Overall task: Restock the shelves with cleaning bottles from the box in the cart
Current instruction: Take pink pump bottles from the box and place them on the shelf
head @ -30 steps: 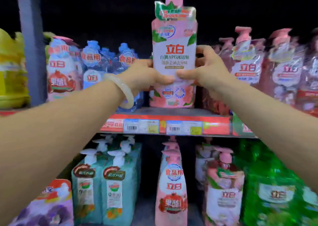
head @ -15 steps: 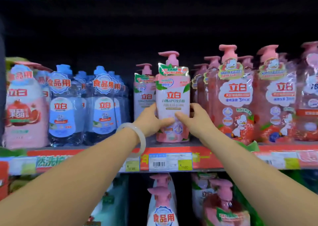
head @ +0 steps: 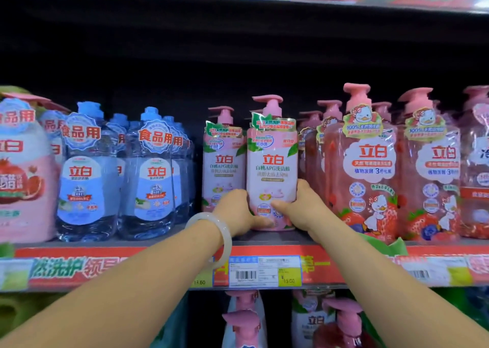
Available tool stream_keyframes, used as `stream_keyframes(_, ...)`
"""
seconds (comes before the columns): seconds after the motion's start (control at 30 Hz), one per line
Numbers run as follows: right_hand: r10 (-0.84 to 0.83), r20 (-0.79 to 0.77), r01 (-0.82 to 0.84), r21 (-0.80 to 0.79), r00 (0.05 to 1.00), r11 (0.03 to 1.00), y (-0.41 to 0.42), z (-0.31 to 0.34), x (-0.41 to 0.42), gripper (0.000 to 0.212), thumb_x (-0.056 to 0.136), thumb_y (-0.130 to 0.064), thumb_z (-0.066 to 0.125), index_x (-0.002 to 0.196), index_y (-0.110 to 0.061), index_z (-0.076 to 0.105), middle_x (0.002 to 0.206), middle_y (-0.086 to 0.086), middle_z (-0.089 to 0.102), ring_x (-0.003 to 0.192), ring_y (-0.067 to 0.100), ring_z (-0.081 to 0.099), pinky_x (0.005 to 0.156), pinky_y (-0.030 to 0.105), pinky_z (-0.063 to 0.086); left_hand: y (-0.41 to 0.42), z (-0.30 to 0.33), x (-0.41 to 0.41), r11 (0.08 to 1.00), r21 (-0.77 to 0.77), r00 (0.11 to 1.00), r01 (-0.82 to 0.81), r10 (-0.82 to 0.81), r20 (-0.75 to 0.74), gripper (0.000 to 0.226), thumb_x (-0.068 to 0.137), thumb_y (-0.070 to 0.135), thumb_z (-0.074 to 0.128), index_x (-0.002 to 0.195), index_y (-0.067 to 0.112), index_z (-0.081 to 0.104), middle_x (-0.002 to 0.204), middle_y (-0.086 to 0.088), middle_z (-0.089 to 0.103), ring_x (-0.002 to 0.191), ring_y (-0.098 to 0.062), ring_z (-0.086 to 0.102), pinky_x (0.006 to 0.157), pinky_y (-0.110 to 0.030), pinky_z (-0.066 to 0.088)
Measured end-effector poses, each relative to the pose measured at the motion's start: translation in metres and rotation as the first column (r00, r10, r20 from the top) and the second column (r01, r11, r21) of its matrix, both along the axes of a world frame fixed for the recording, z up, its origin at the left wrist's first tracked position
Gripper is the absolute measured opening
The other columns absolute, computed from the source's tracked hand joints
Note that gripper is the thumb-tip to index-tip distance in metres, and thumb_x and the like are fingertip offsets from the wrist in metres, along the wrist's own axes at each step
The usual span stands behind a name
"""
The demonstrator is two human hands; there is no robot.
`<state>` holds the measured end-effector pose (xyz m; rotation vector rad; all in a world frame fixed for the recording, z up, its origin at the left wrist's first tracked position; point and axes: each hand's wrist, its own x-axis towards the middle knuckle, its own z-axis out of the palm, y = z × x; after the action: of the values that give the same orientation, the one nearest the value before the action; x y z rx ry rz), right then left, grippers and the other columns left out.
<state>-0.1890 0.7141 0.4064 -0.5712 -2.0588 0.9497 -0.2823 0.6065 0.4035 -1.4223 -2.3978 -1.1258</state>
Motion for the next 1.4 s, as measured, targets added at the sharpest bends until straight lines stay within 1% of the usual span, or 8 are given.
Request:
stream_keyframes(0.27, -0.06, 0.048, 0.059, 0.008, 0.997, 0.998, 0.011, 0.0, -0.013, 0.049, 0.084, -0.015, 0.064, 0.127, -0.005, 0.045, 0.122, 0.012, 0.061, 0.106, 0.032, 0.061, 0.093, 0.043, 0.051, 0.01, 0.002, -0.004, 0.994, -0.091, 0.997, -0.059, 0.054, -0.058, 0.035, 0.08, 0.03, 0.072, 0.101, 0.005, 0.062, 0.101, -0.01, 0.066, 0.091, -0.023, 0.061, 0.082, -0.031, 0.048)
stream_keyframes(0.37, -0.104, 0.063, 0.104, 0.008, 0.993, 0.995, 0.008, 0.001, -0.01, 0.046, 0.087, -0.015, 0.061, 0.127, -0.001, 0.042, 0.123, 0.011, 0.059, 0.108, 0.032, 0.059, 0.093, 0.039, 0.049, 0.014, 0.003, -0.002, 0.99, -0.118, 0.994, -0.08, 0.07, -0.085, 0.024, 0.082, 0.029, 0.071, 0.08, 0.013, 0.054, 0.093, -0.008, 0.062, 0.083, -0.022, 0.056, 0.073, -0.029, 0.045)
stream_keyframes(0.5, -0.123, 0.105, 0.123, 0.013, 0.987, 0.992, 0.006, 0.004, -0.009, 0.051, 0.091, -0.017, 0.059, 0.132, -0.001, 0.034, 0.13, 0.016, 0.053, 0.114, 0.032, 0.055, 0.094, 0.036, 0.045, 0.015, 0.003, -0.001, 0.985, -0.121, 0.988, -0.119, 0.105, -0.116, 0.036, 0.082, 0.031, 0.07, 0.065, 0.018, 0.041, 0.084, -0.004, 0.055, 0.077, -0.02, 0.051, 0.067, -0.026, 0.038)
stream_keyframes(0.67, -0.13, 0.156, 0.128, 0.02, 0.979, 0.992, 0.002, 0.006, -0.006, 0.052, 0.094, -0.018, 0.055, 0.135, -0.002, 0.028, 0.133, 0.017, 0.05, 0.117, 0.032, 0.052, 0.093, 0.035, 0.043, 0.014, 0.003, -0.002, 0.989, -0.111, 0.991, -0.098, 0.087, -0.099, 0.033, 0.082, 0.03, 0.071, 0.067, 0.016, 0.045, 0.073, 0.0, 0.052, 0.075, -0.019, 0.051, 0.054, -0.023, 0.037)
stream_keyframes(0.87, -0.13, 0.195, 0.131, 0.008, 0.972, 0.991, -0.003, 0.008, -0.003, 0.054, 0.095, -0.019, 0.053, 0.137, -0.002, 0.024, 0.132, 0.018, 0.05, 0.114, 0.032, 0.053, 0.083, 0.032, 0.042, 0.013, 0.003, -0.001, 0.99, -0.107, 0.993, -0.094, 0.085, -0.082, 0.03, 0.08, 0.033, 0.072, 0.092, 0.01, 0.057, 0.091, -0.006, 0.06, 0.082, -0.02, 0.054, 0.074, -0.028, 0.044)
stream_keyframes(1.13, -0.13, 0.205, 0.134, -0.006, 0.97, 0.991, -0.009, 0.009, 0.001, 0.054, 0.094, -0.021, 0.054, 0.136, -0.001, 0.025, 0.135, 0.018, 0.048, 0.118, 0.033, 0.051, 0.089, 0.035, 0.044, 0.009, 0.003, 0.004, 0.987, -0.121, 0.992, -0.106, 0.097, -0.083, 0.023, 0.081, 0.028, 0.071, 0.087, 0.011, 0.056, 0.089, -0.005, 0.06, 0.082, -0.021, 0.056, 0.072, -0.028, 0.044)
stream_keyframes(1.27, -0.249, 0.127, 0.22, 0.206, 0.96, 0.953, -0.025, 0.004, 0.01, 0.056, 0.089, -0.027, 0.062, 0.13, 0.0, 0.035, 0.131, 0.022, 0.047, 0.121, 0.037, 0.048, 0.096, 0.04, 0.042, -0.013, 0.007, 0.011, 0.98, -0.122, 0.97, -0.16, 0.132, -0.206, 0.031, 0.083, 0.032, 0.068, 0.078, 0.01, 0.048, 0.085, -0.007, 0.058, 0.085, -0.027, 0.055, 0.069, -0.03, 0.039)
stream_keyframes(1.4, -0.268, 0.1, 0.163, 0.579, 0.958, 0.799, -0.073, 0.006, 0.029, 0.053, 0.088, -0.026, 0.062, 0.133, -0.006, 0.04, 0.133, 0.016, 0.043, 0.124, 0.035, 0.042, 0.099, 0.041, 0.039, -0.066, 0.018, 0.025, 0.952, -0.102, 0.828, -0.288, 0.194, -0.526, 0.03, 0.087, 0.033, 0.062, 0.103, 0.009, 0.054, 0.116, -0.013, 0.061, 0.109, -0.034, 0.055, 0.081, -0.037, 0.044)
